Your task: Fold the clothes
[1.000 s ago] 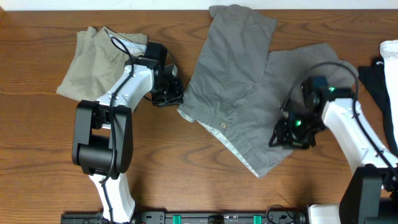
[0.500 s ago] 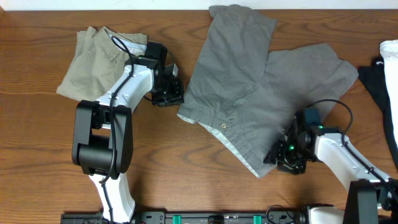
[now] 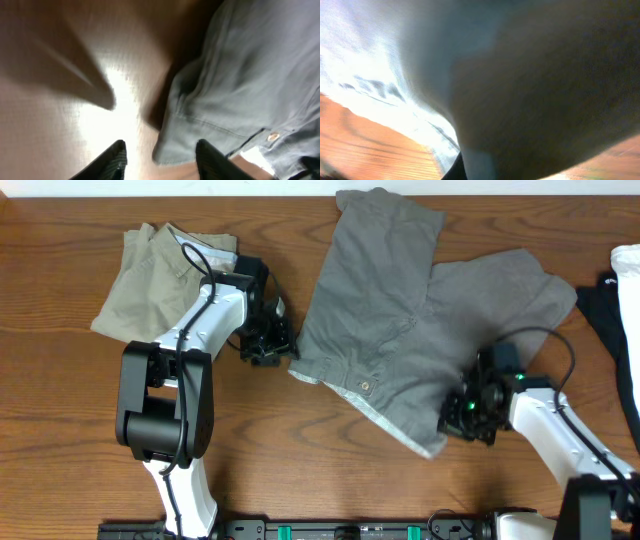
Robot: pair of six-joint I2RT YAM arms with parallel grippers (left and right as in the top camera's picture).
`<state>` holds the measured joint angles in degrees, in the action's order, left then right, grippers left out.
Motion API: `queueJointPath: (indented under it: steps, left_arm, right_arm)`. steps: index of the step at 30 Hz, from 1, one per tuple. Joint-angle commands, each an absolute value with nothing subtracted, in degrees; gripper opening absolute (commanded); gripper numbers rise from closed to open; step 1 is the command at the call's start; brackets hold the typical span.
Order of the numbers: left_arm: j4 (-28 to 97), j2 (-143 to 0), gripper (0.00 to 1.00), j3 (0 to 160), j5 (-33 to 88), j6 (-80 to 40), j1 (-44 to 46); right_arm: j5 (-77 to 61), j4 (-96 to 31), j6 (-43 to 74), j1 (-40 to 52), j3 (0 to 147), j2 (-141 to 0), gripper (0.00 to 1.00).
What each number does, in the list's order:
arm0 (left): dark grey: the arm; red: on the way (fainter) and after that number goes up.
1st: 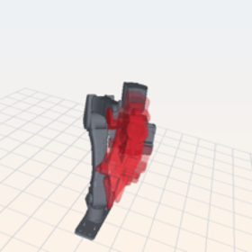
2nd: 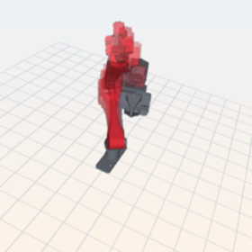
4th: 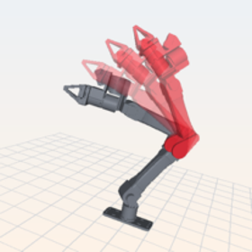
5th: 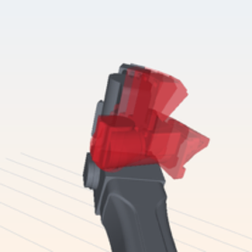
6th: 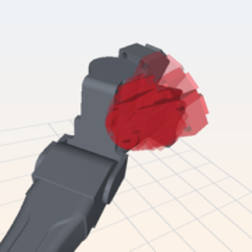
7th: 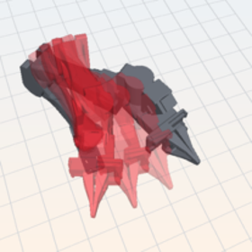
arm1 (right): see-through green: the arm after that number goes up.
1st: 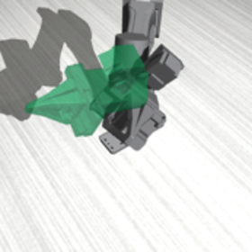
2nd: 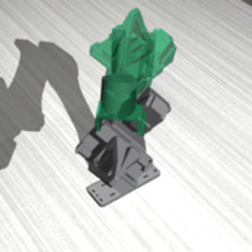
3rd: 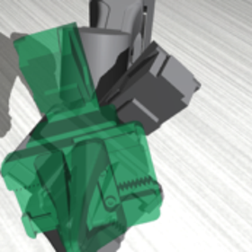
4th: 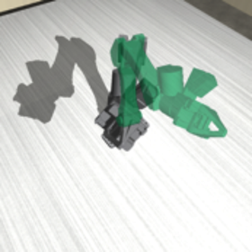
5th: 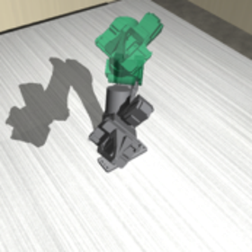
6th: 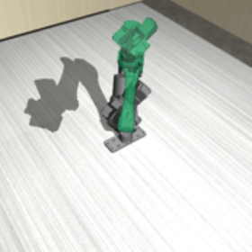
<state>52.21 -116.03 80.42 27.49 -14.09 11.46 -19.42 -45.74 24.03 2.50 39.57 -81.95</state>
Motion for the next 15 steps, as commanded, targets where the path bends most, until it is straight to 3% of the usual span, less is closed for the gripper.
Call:
queueJointPath:
  steps: [1,8,15]
  left_arm:
    - [54.96,-114.19,0.49,81.52,30.48,-13.8,11.55]
    - [55.07,-114.21,0.5,78.83,33.91,-18.72,12.36]
    - [45.19,-114.21,0.5,72.88,32.23,-31.59,13.98]
  right_arm:
    - [-18.46,-46.76,20.71,2.85,45.15,-79.0,0.01]
    - [-18.44,-48.42,20.49,2.87,47.46,-78.63,0.01]
    - [-18.44,-48.45,20.47,2.87,47.46,-78.63,0.01]
